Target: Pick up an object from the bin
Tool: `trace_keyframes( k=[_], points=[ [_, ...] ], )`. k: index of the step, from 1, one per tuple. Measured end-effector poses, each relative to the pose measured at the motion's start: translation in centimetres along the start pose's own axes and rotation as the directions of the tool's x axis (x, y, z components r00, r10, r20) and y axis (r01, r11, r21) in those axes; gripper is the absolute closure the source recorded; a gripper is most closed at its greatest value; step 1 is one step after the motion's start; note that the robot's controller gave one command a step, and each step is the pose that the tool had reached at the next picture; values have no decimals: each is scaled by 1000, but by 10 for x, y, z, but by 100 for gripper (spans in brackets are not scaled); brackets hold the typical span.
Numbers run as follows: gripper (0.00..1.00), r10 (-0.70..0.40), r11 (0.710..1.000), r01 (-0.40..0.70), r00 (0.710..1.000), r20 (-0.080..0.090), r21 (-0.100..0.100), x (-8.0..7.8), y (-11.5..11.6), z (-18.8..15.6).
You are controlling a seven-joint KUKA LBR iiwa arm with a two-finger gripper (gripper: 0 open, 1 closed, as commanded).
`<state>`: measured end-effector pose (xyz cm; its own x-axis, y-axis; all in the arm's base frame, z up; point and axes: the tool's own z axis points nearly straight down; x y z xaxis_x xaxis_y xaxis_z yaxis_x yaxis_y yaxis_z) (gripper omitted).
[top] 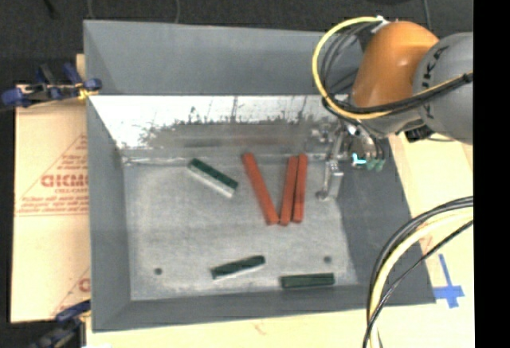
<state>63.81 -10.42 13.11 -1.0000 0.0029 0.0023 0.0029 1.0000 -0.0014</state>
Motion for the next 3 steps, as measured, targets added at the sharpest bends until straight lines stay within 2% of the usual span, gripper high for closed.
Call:
trace_keyframes(
  k=[1, 2, 3],
  points=[
    [0, -387, 922, 387, 922, 5, 1, 9, 38, 55],
    [100, -386, 923, 386, 922, 12, 4, 7, 38, 52],
    [0, -387, 922, 387, 922, 9, 3, 8, 38, 53]
  ],
)
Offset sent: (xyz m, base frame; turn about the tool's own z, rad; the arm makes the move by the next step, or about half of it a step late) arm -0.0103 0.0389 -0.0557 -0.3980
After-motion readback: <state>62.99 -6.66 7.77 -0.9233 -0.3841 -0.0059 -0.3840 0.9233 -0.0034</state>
